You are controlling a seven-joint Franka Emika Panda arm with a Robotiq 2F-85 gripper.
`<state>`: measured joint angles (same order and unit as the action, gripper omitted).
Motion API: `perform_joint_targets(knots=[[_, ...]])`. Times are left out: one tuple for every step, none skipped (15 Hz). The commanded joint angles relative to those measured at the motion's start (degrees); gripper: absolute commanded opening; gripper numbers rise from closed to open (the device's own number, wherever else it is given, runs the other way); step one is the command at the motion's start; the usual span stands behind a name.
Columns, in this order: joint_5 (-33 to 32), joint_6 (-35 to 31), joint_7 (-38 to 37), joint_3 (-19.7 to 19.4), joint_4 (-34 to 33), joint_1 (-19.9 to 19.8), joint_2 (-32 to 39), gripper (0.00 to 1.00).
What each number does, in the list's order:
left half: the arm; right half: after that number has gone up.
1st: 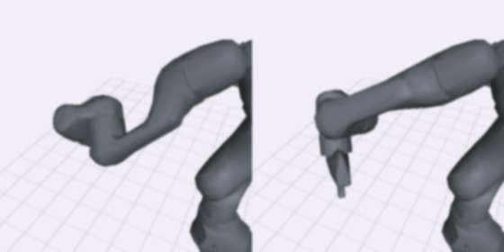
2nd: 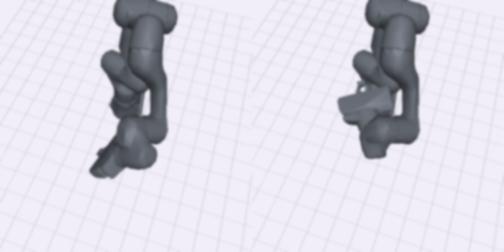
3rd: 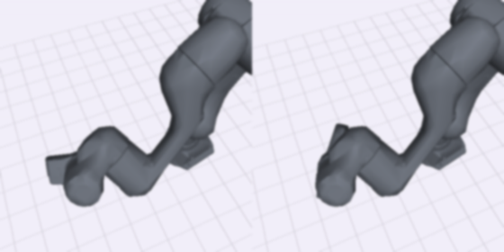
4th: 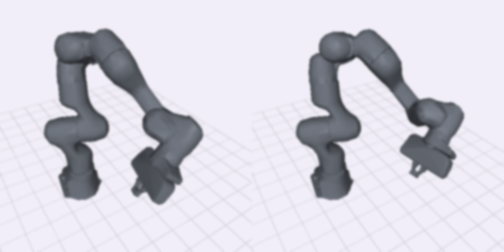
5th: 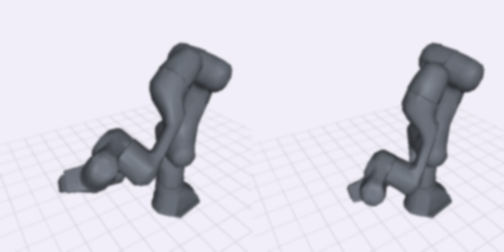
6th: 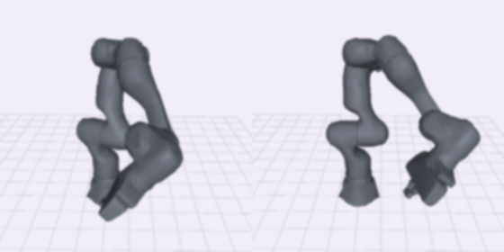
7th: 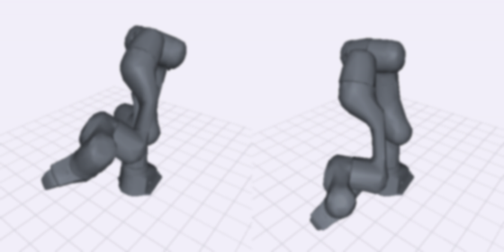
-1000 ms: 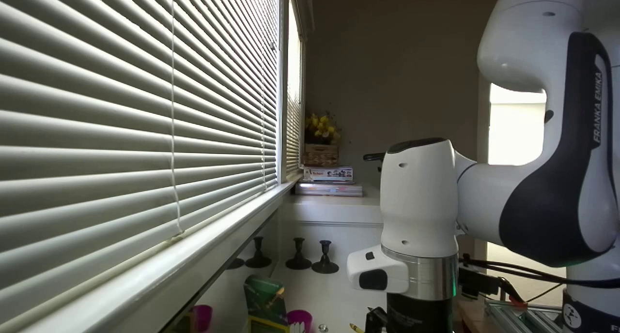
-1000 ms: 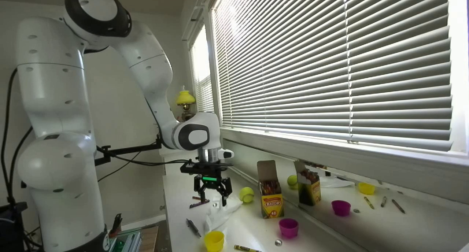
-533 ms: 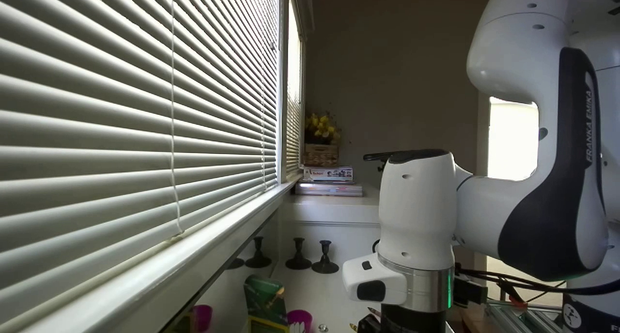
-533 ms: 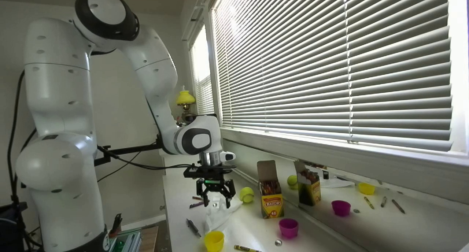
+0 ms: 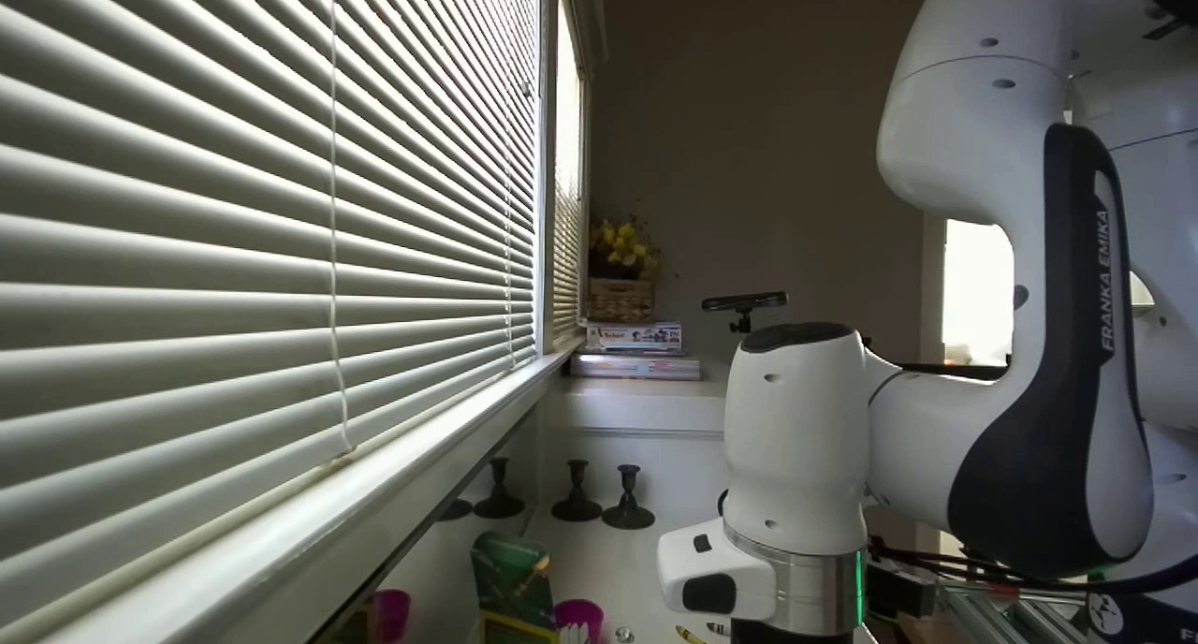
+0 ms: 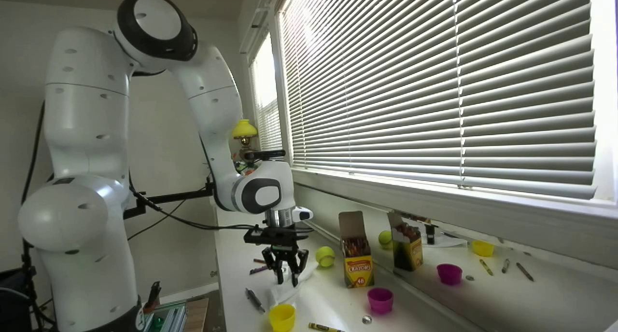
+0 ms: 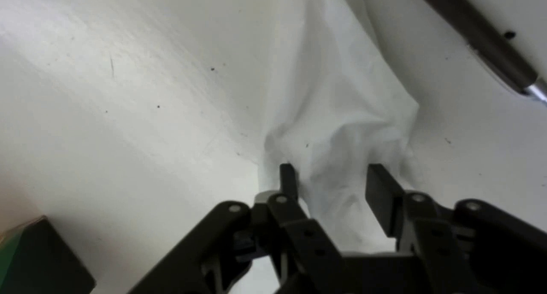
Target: Use the napkin to wipe the reflective part below the window
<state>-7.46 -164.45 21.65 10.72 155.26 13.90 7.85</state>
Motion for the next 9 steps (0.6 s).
perform_joint_targets(knots=[[-0.80,-2.52,0.64,1.17,-1.13,-2.40,3.66,0.16],[-0.87,-2.76,0.57,1.25,-1.33,-2.73,3.71,0.10],[-0.81,-2.64,0.61,1.42,-1.42,-3.00,3.45,0.03],[-0.69,-1.57,0.46,1.42,-1.48,-3.32,2.24,0.01],[-0.30,-0.91,0.39,1.52,-1.55,-3.70,1.53,0.00],[-0.36,0.11,-0.09,1.11,-1.30,-4.15,-0.20,0.00],[-0.01,-0.07,0.40,1.19,-1.06,-4.80,-1.10,0.00],[-0.54,0.73,-0.48,0.46,-1.09,-5.10,-2.51,0.00],[-0.78,1.34,-0.86,-0.11,-0.93,-5.59,-4.03,0.00]])
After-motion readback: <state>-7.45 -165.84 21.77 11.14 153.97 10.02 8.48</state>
